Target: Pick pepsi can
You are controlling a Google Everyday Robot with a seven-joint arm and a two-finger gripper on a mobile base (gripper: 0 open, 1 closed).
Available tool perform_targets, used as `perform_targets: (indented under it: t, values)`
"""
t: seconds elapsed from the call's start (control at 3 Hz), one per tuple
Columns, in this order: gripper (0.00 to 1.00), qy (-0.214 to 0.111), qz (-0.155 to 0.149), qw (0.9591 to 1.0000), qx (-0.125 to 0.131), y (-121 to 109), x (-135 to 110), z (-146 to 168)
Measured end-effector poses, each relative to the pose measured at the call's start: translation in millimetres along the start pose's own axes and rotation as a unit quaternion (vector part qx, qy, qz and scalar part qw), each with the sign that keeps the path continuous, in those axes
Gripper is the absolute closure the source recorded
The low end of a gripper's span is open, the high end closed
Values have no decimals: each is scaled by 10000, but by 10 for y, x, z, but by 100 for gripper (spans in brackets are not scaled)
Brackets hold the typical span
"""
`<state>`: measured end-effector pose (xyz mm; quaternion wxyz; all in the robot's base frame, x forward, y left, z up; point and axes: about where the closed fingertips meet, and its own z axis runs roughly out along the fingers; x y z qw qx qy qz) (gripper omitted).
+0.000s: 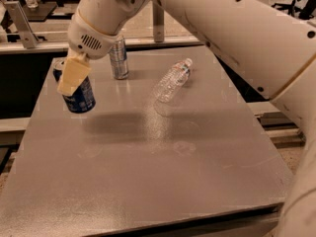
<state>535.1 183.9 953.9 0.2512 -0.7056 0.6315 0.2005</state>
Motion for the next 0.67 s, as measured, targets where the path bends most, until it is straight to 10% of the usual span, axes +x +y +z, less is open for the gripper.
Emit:
perform_targets:
  t: [0.67]
  values:
    - [100,-301,-102,9995,-71,2,-153,-476]
